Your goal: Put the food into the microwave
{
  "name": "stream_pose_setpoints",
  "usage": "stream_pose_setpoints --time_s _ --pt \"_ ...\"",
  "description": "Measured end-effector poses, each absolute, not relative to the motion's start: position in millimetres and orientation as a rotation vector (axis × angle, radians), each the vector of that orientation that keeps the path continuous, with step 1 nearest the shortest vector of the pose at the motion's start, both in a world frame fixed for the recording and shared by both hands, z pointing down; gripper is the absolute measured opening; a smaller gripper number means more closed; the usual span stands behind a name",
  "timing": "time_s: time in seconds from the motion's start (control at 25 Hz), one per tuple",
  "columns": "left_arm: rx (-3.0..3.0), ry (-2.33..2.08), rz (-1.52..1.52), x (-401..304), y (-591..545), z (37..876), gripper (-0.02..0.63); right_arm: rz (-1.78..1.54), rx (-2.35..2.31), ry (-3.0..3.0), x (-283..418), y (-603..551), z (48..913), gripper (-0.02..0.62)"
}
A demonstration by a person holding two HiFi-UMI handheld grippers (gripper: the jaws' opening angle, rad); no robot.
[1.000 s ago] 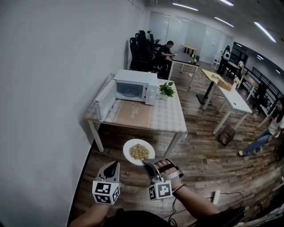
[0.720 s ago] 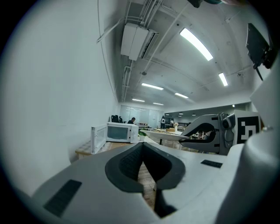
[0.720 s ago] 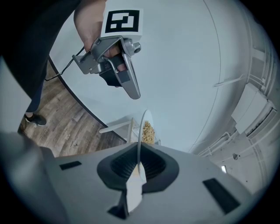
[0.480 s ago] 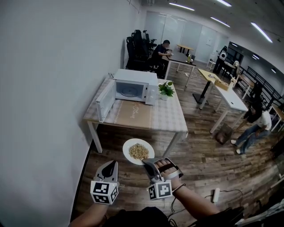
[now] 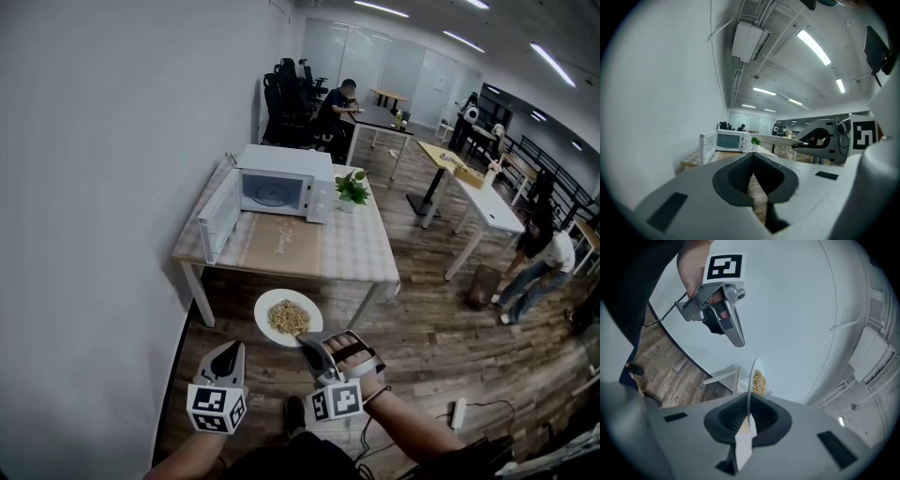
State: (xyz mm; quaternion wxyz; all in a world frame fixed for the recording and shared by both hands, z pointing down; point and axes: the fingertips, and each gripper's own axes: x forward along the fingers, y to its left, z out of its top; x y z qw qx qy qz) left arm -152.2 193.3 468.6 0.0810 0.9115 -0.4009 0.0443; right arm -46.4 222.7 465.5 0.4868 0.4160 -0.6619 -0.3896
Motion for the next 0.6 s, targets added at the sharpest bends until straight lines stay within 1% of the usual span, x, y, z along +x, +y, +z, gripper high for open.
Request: stream_pose_setpoints --time_s 0.6 --pt "2.719 -1.269 0.149 -86.9 79.5 452.0 0.009 -0.975 1.005 -1.651 23.4 107.4 452.2 0.021"
